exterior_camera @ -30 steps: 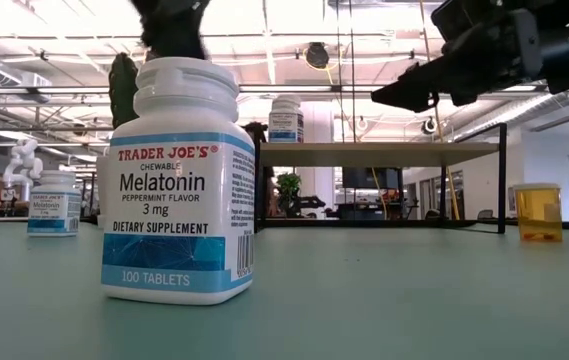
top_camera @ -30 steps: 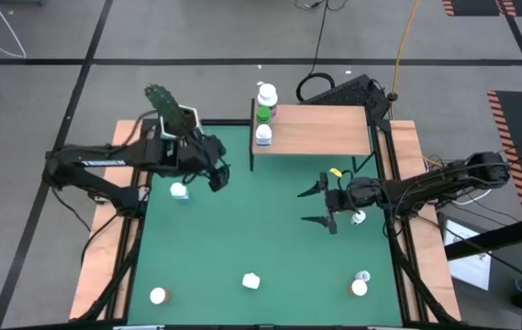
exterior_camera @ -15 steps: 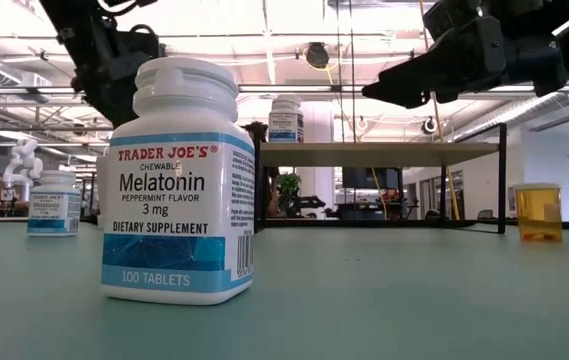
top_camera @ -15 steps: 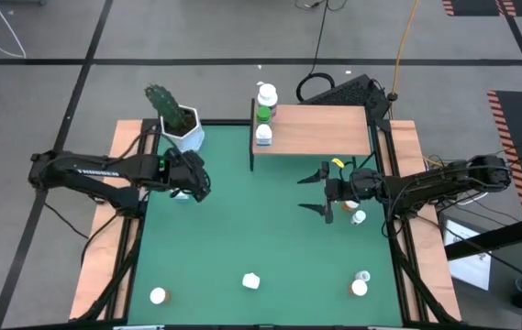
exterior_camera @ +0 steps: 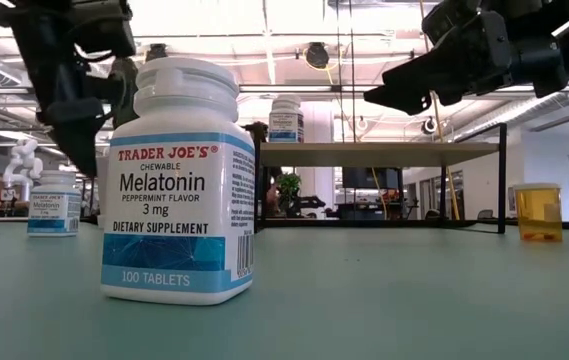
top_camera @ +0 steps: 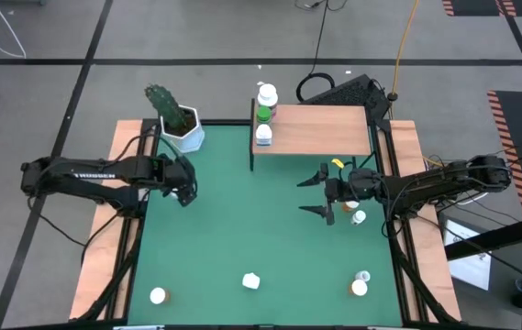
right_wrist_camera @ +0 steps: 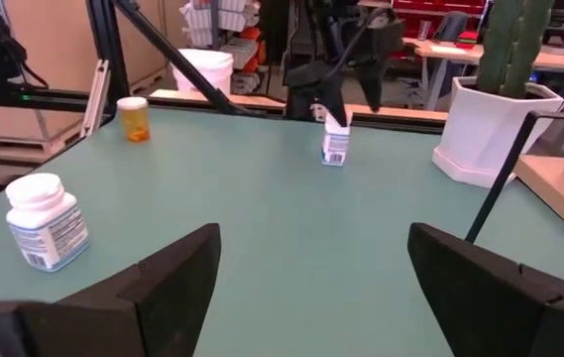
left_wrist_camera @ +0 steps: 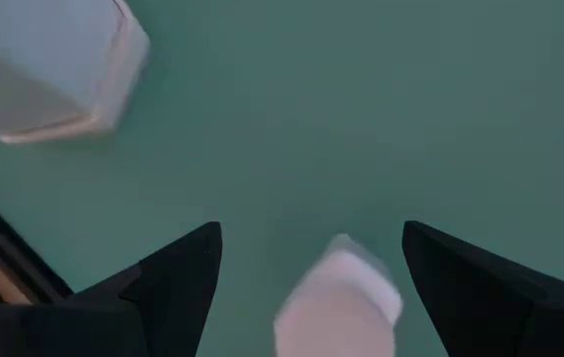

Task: Pick and place medicine bottles onto shelf by color
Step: Put the top blue pill bottle on the shelf

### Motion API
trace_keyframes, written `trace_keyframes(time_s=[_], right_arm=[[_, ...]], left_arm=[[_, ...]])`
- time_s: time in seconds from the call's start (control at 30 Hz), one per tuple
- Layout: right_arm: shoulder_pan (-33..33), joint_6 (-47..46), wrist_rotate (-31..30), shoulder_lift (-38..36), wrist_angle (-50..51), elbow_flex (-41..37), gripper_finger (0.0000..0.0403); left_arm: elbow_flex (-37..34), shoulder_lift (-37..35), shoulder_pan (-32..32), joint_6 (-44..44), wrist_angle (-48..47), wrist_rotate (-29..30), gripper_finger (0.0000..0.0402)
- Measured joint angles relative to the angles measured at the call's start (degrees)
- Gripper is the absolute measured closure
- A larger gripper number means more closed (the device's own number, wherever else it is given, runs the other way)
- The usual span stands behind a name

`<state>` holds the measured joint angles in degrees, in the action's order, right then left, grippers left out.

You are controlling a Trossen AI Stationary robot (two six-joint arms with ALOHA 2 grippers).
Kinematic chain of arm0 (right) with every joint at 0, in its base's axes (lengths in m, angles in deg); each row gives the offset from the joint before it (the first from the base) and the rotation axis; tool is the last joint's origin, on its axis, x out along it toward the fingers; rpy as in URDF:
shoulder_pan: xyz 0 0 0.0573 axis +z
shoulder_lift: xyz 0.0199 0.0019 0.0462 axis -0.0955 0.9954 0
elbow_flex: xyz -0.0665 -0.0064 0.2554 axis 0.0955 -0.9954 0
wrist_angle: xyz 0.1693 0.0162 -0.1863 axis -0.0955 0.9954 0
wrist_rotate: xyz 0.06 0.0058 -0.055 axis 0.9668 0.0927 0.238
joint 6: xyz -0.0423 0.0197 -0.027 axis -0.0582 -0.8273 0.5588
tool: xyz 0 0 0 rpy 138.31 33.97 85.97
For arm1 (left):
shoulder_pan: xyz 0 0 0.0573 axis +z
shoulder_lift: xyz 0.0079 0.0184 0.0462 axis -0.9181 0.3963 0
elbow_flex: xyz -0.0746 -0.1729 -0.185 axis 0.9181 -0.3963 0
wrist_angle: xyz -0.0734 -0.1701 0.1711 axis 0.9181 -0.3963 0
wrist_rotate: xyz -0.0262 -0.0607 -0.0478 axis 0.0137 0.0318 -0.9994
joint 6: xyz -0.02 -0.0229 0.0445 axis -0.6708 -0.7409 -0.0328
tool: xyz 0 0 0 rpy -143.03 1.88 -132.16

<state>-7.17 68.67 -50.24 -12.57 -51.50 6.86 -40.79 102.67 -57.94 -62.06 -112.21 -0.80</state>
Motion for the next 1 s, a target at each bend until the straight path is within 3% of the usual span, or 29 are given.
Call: trace_keyframes(time_s=[0.23,0.53,1.0], right_arm=[[0.0,-1.8,0.0,0.0,0.0,0.0,0.0085],[0.0,-3.0,0.0,0.0,0.0,0.0,0.0085],[0.0,-2.8,0.0,0.0,1.5,0.0,0.0085]], left_arm=[[1.5,0.0,0.0,4.2,0.1,-5.0,0.0085],[4.0,0.0,0.0,-1.5,-5.7,-5.6,0.0085],[3.6,1.5,0.0,-3.3,-11.8,-6.6,0.0085]])
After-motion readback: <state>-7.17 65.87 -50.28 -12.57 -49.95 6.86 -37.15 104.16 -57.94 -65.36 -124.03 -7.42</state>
